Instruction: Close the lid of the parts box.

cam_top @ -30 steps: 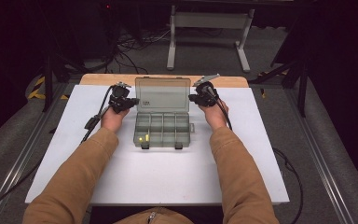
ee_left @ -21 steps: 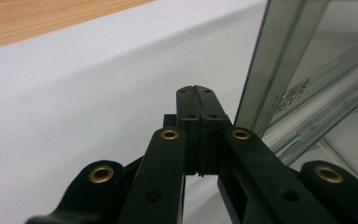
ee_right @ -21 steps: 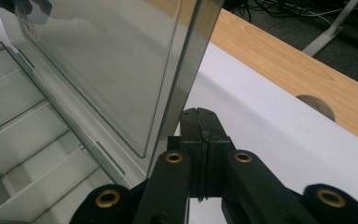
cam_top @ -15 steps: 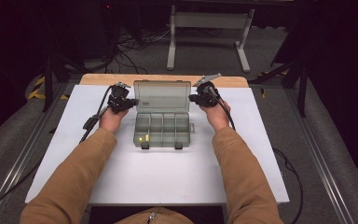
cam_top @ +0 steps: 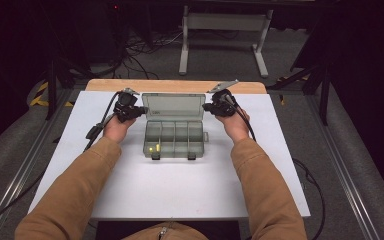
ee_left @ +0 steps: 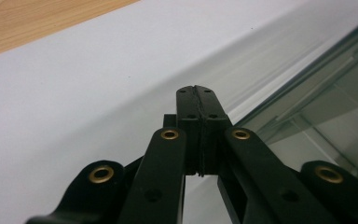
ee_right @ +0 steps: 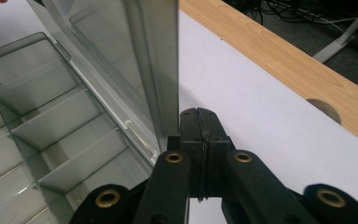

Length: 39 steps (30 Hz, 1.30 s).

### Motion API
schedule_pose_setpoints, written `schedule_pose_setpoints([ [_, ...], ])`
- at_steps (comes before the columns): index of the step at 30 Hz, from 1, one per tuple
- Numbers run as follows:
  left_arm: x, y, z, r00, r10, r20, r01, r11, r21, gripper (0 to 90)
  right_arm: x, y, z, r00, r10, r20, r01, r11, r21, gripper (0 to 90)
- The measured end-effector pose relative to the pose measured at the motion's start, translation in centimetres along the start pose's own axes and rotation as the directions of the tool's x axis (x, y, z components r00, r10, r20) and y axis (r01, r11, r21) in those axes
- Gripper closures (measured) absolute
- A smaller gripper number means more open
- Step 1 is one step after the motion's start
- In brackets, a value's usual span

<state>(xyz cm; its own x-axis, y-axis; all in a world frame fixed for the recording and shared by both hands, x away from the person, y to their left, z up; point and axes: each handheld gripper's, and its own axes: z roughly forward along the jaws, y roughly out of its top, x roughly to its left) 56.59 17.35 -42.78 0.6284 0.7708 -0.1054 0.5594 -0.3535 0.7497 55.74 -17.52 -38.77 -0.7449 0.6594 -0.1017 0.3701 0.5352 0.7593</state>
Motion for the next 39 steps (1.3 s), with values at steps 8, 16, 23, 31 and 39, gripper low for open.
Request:
schedule_pose_setpoints([
  [8, -0.2, -0.1, -0.8, 0.9995, 0.02, 0.023, -0.02, 0.9998, 0.0, 89.6, 0.6, -0.3, -0.7, 0.9996, -0.021, -0.021, 0.021, 1.0, 0.005, 90.0],
  [16, -0.7, -0.1, -1.5, 0.998, 0.055, 0.03, -0.055, 0.9985, -0.005, 89.7, 1.1, -0.5, -1.3, 0.9985, -0.033, -0.044, 0.034, 0.999, 0.008, 90.0],
  [23, -1.1, -0.6, -2.3, 0.9962, 0.065, 0.058, -0.065, 0.9979, -0.005, 89.6, 2.0, -0.9, -1.9, 0.9957, -0.064, -0.067, 0.065, 0.998, 0.013, 90.0],
  [31, -1.8, -1.1, -3.5, 0.9936, 0.074, 0.086, -0.073, 0.9972, -0.014, 89.7, 3.3, -1.1, -3.1, 0.9921, -0.088, -0.09, 0.089, 0.996, -0.001, 90.0],
  [39, -2.6, -1.8, -4.5, 0.9876, 0.067, 0.142, -0.066, 0.9978, -0.008, 89.7, 4.6, -1.4, -3.6, 0.9881, -0.096, -0.12, 0.098, 0.995, 0.009, 90.0],
])
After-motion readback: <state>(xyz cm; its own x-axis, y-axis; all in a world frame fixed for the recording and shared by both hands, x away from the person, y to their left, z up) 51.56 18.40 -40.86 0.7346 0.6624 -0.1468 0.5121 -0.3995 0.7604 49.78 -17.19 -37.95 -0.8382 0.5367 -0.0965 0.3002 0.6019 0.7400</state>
